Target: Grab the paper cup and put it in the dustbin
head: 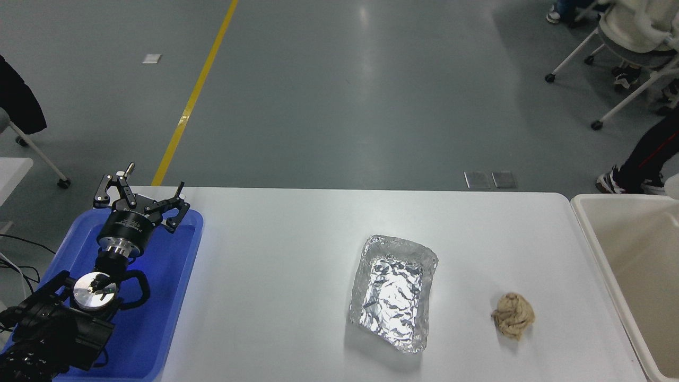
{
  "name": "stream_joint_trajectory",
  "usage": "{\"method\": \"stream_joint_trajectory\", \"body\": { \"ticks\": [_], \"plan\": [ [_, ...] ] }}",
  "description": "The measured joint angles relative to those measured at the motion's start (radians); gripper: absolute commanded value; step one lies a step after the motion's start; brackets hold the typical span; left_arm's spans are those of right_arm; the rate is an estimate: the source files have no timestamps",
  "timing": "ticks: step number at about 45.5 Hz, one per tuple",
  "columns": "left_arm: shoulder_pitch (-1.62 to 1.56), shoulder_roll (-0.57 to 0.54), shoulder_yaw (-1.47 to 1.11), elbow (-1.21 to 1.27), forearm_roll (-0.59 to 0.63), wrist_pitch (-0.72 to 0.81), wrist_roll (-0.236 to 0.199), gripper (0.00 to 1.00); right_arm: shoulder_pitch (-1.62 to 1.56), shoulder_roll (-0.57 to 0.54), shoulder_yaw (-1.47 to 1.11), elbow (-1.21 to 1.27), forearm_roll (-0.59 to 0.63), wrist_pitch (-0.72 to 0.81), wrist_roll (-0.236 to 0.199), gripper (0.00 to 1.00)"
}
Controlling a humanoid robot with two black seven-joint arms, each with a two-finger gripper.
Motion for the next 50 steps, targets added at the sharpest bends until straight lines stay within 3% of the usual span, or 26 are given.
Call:
{"method": "stream_joint_trajectory", "body": {
  "ticks": [35, 37, 39, 42, 45, 46, 49, 50],
  "plan": [
    [0.0, 0.0, 0.0, 0.0, 0.0, 0.0, -0.001, 1.0, -0.243, 0.074, 0.166, -0.014, 0.001, -0.113, -0.003, 0.0],
    [0.0, 0.0, 0.0, 0.0, 0.0, 0.0, -0.001, 1.0, -0.244, 0.076, 0.167, -0.014, 0.001, -0.114, -0.003, 0.16],
    [0.0, 0.0, 0.0, 0.0, 0.0, 0.0, -0.001, 1.0, -0.246, 0.079, 0.168, -0.014, 0.001, -0.115, -0.003, 0.18],
    [0.0, 0.0, 0.0, 0.0, 0.0, 0.0, -0.001, 1.0, -0.247, 0.083, 0.17, -0.014, 0.001, -0.115, -0.003, 0.34],
    [0.0, 0.0, 0.0, 0.0, 0.0, 0.0, -0.001, 1.0, -0.248, 0.086, 0.171, -0.014, 0.001, -0.115, -0.003, 0.4],
    [0.0, 0.0, 0.0, 0.0, 0.0, 0.0, -0.001, 1.0, -0.248, 0.087, 0.172, -0.014, 0.001, -0.116, -0.003, 0.47],
    [0.0, 0.0, 0.0, 0.0, 0.0, 0.0, 0.0, 1.0, -0.248, 0.09, 0.172, -0.014, 0.001, -0.116, -0.003, 0.9],
    [0.0, 0.0, 0.0, 0.0, 0.0, 0.0, 0.0, 1.0, -0.247, 0.092, 0.173, -0.014, 0.002, -0.116, -0.003, 0.99]
  ]
}}
